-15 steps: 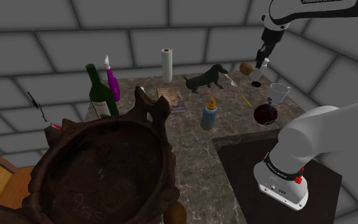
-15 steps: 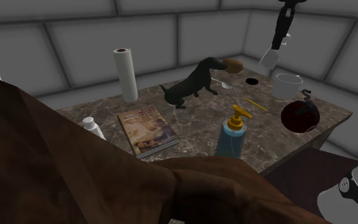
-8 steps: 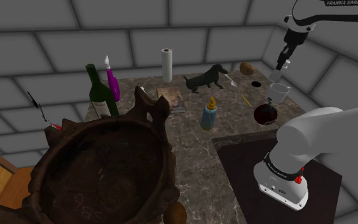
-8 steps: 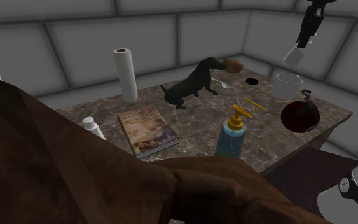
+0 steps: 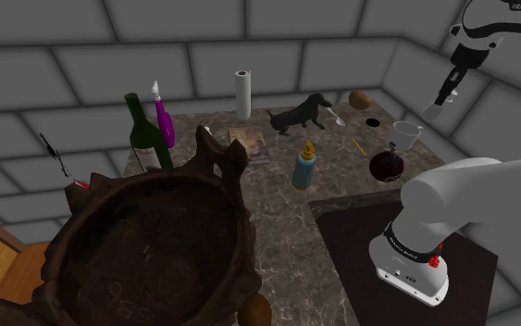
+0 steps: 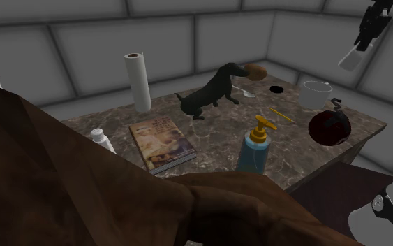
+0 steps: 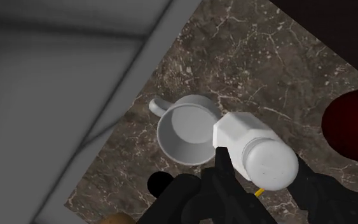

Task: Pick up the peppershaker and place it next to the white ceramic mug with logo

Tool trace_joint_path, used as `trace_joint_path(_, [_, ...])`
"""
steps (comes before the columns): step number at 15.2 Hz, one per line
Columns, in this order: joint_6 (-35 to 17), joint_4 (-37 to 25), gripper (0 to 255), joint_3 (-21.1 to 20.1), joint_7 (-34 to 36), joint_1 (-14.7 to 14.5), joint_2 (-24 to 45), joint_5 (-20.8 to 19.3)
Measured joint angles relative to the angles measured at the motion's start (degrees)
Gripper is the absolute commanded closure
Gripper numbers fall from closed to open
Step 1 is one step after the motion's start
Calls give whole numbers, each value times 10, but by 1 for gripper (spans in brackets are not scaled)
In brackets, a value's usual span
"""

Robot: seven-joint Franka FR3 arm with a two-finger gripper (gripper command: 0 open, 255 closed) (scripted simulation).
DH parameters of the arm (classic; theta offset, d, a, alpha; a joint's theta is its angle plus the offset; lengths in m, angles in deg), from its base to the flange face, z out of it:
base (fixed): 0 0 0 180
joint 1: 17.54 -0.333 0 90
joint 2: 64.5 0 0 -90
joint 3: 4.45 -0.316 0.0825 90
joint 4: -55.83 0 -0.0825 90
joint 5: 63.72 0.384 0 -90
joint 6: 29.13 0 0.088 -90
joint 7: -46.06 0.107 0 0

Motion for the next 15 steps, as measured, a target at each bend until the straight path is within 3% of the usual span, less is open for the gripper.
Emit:
trace_joint_path(4, [-11,6,255,29,-27,12,-4,-19])
trace_joint_path(15, [-92,76,255,67,-22,20,5,-49])
